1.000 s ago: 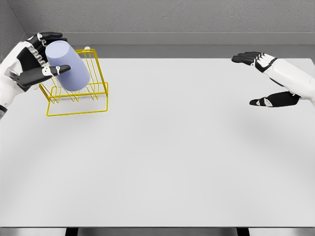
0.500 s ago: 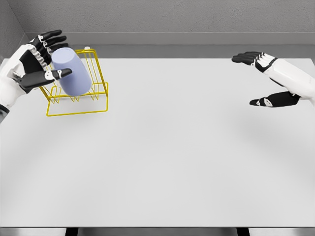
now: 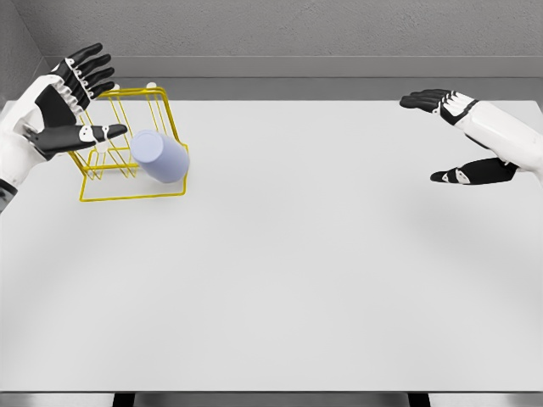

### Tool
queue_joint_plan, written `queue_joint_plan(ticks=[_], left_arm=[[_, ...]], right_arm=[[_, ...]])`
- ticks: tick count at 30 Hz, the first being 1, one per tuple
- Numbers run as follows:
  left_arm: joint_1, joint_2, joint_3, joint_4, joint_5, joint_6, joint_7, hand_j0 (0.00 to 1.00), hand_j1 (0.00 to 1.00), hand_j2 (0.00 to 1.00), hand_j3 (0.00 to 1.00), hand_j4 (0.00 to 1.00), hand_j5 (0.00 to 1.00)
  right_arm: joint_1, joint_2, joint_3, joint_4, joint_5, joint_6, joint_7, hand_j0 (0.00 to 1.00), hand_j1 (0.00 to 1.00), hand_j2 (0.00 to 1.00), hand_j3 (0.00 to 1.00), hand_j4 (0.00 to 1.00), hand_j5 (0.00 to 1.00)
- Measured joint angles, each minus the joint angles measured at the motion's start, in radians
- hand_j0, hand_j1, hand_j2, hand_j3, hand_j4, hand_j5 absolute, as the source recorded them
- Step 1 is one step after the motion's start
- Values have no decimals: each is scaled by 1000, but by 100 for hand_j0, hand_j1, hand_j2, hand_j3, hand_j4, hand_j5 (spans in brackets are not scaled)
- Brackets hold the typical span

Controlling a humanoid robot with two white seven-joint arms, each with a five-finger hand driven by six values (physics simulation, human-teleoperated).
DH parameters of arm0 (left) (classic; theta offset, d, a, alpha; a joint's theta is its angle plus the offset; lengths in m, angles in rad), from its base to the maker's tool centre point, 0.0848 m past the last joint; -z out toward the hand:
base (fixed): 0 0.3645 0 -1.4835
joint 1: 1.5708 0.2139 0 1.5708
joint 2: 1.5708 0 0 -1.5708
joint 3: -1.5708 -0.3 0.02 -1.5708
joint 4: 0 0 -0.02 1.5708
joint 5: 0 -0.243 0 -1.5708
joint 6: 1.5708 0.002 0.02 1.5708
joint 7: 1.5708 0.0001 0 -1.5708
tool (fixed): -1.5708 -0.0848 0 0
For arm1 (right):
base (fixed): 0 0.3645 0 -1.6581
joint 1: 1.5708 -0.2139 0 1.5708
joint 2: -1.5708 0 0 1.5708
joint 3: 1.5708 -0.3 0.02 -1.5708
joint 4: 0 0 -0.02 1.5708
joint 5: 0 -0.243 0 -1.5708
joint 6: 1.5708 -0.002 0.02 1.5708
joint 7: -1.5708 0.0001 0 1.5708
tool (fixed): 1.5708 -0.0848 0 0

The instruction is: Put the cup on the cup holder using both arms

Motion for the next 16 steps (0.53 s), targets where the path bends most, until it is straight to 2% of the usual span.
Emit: queue_joint_plan(ticks=[4, 6, 11, 16], left_arm=[[3, 2, 0, -8, 1, -6, 1, 95, 95, 95, 95, 95, 95], [3, 5, 0, -26, 3, -16, 1, 100, 100, 100, 100, 100, 100], [58, 5, -1, -45, 7, -140, 0, 100, 100, 100, 100, 100, 100], [61, 8, -1, -49, 5, -210, -1, 100, 100, 100, 100, 100, 100]], right_arm=[[0, 0, 0, 0, 0, 0, 0, 100, 100, 100, 100, 100, 100], [0, 0, 0, 0, 0, 0, 0, 100, 100, 100, 100, 100, 100], [0, 0, 0, 1, 0, 0, 0, 100, 100, 100, 100, 100, 100], [0, 0, 0, 1, 0, 0, 0, 100, 100, 100, 100, 100, 100]])
